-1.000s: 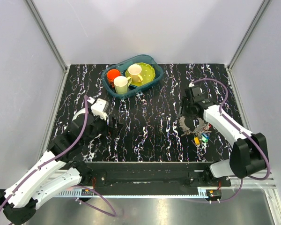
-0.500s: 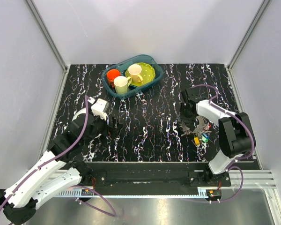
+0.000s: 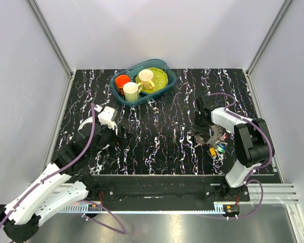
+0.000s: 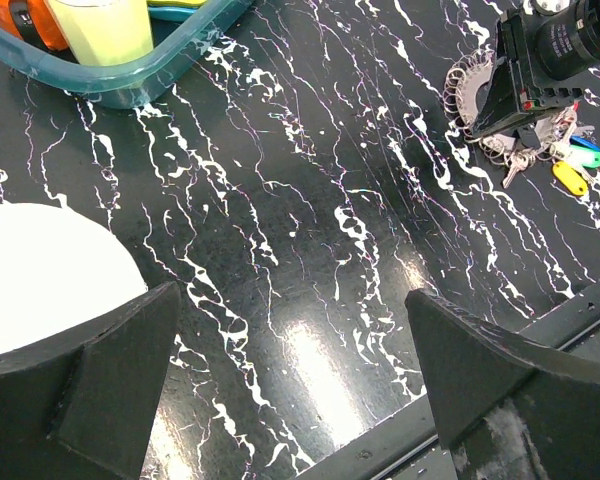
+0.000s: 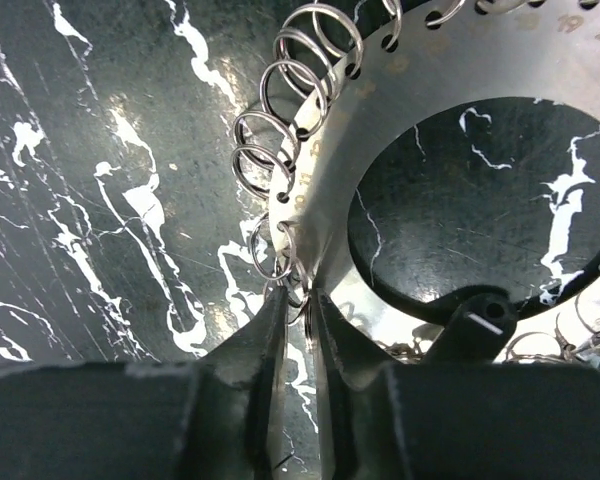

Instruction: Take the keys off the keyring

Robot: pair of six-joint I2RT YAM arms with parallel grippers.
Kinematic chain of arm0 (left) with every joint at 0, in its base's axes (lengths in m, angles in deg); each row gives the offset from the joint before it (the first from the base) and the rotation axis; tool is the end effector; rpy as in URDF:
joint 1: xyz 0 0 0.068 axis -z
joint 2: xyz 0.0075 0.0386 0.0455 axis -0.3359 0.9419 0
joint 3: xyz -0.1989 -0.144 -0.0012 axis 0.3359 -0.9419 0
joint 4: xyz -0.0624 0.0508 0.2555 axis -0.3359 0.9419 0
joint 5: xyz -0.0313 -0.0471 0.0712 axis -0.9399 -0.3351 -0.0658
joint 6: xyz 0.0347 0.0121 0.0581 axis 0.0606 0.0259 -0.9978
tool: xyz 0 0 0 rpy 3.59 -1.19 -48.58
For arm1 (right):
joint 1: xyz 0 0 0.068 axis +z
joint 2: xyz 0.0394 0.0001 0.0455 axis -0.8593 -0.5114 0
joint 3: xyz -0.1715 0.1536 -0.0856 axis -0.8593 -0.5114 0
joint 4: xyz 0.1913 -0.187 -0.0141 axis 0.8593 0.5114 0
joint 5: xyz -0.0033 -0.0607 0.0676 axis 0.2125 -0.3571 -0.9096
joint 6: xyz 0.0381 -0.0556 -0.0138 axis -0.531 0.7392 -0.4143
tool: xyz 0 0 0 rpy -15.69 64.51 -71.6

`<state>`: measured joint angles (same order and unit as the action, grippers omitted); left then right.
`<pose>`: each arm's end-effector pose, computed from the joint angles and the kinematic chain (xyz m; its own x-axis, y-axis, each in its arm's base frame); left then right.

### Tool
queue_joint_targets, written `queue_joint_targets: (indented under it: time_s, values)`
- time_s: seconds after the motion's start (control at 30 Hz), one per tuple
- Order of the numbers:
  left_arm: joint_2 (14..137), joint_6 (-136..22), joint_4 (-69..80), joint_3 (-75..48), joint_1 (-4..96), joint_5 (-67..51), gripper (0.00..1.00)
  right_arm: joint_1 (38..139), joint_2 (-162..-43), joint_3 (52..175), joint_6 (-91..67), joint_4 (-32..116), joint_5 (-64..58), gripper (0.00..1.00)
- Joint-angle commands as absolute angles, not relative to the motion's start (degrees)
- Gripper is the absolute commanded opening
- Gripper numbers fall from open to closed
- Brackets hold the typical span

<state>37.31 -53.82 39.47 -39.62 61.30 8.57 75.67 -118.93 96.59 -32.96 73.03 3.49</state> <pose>0.1475 -0.1206 0.3042 -0.4167 0.0425 -0.9080 0.4692 0.8656 -0.1748 0.3142 0.0936 0.1135 -0.9362 0.2078 -0.2834 0.1652 0.9720 0.1670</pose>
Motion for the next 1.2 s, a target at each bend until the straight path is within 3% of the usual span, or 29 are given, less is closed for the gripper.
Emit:
queue_joint_targets:
  time_s: [0.0,0.1,0.33,0.77,1.17]
  values:
    - [36.7,-54.7,37.6,-39.7,61.4,10.4,0.99,75.5,-118.4,96.1,-34.7,71.3,1.0,0.13]
    - [37.2,-54.7,37.6,-39.7,61.4,10.4,0.99,75.5,-117.4,95.7,-34.9,71.2,-0.3,0.00]
    - [37.7,-52.6,38.2,-39.2,61.4,10.8,0.97,76.1,-111.6,89.8,-37.2,65.6,-9.0,0.00]
    - [47.1,-32.3,37.4,-37.9,61.4,9.7,0.90,81.7,-100.6,80.4,-44.8,48.7,-21.4,0.00]
    - [64.6,-22.9,19.2,-38.3,61.4,-1.4,0.85,86.8,-97.3,72.4,-51.7,32.4,-27.7,0.00]
